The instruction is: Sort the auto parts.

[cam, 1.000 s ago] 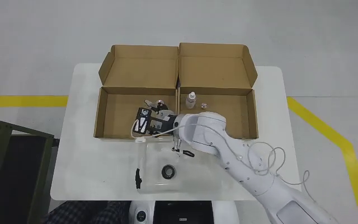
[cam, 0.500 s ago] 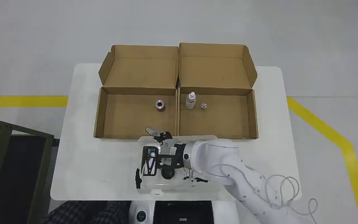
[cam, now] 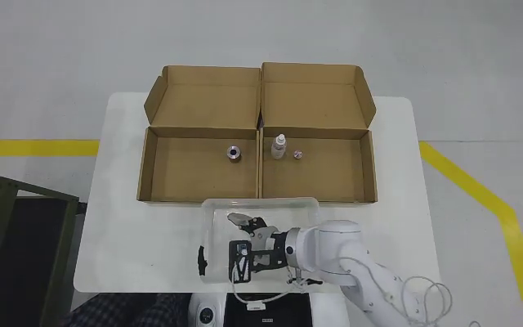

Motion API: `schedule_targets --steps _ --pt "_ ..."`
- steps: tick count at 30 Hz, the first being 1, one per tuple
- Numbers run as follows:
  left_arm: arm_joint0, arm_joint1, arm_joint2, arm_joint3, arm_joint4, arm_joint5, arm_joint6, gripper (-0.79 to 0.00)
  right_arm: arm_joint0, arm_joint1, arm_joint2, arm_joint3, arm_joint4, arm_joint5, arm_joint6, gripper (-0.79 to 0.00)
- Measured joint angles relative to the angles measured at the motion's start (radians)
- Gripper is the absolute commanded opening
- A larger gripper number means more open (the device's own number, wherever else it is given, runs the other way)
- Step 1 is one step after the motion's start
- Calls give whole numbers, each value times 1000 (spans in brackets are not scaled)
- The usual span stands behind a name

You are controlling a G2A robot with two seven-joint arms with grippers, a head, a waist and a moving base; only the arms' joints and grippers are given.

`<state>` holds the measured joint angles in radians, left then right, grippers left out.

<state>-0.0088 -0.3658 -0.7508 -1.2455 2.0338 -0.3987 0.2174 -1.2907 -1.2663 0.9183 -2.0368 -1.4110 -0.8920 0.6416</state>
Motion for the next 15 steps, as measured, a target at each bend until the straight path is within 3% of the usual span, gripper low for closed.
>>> schedule_targets --steps 15 --pt "0 0 0 0 0 0 0 0 -52 36 36 36 -56 -36 -21 -191"
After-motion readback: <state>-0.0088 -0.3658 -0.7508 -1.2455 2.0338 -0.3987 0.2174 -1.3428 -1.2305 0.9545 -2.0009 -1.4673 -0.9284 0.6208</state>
